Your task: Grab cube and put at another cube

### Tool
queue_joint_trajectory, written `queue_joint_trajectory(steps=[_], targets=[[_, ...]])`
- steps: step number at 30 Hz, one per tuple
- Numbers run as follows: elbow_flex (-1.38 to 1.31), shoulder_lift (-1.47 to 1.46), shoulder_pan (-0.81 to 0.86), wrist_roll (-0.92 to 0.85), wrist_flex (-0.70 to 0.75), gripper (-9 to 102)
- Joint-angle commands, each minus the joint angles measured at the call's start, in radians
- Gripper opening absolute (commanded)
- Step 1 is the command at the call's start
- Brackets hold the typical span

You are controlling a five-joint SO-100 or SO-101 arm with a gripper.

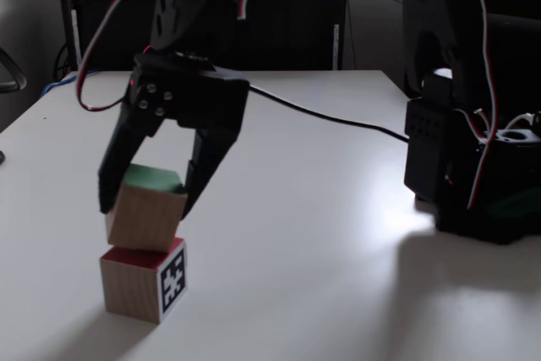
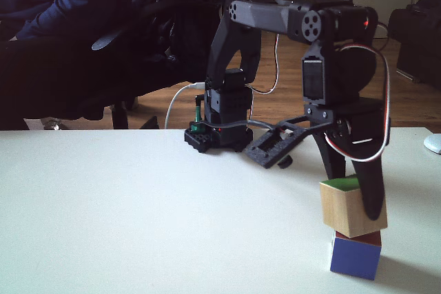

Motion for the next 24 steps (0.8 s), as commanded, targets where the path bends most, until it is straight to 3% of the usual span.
queue_joint_trajectory(steps=[1, 11, 16, 19, 24], targets=[[-0.049, 0.008, -0.017, -0.005, 0.015, 37], [-0.049, 0.043, -0.031, 0.002, 0.055, 45], [0.032, 0.236, -0.031, 0.025, 0.075, 47], [0.273, 0.522, -0.034, 0.038, 0.025, 48], [0.957, 1.175, 0.058, -0.025, -0.334, 47]])
